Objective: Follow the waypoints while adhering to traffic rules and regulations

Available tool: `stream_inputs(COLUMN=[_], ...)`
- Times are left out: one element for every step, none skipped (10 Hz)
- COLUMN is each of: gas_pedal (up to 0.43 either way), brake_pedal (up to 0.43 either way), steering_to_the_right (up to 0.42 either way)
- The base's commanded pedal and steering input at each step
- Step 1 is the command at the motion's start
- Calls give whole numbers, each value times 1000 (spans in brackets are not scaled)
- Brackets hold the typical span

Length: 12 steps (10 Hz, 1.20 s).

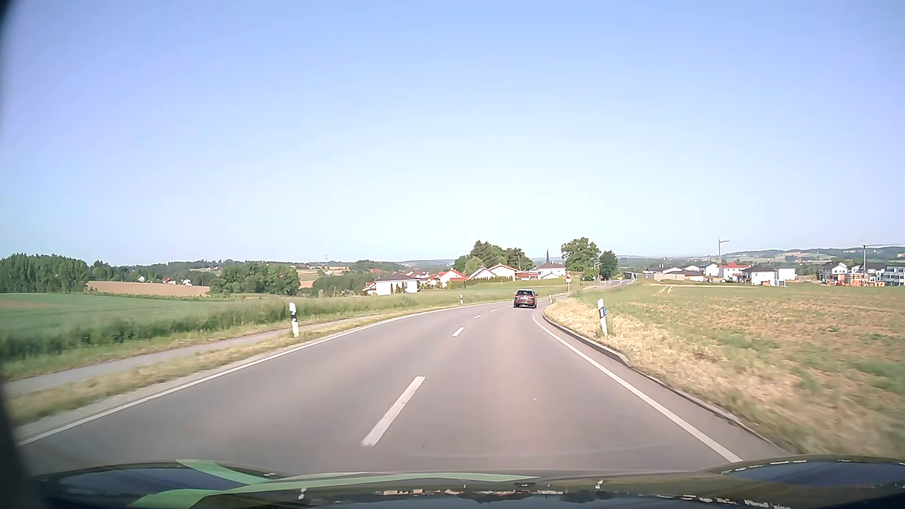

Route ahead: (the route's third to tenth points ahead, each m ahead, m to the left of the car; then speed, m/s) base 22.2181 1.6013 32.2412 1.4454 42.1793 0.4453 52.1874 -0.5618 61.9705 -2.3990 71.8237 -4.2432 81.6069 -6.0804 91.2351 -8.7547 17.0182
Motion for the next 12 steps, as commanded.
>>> stream_inputs(gas_pedal=[0,0,0,0,0,0,0,0,0,0,0,0], brake_pedal=[0,0,0,0,0,0,0,0,0,0,0,0], steering_to_the_right=[6,6,6,7,8,10,12,13,13,14,15,15])
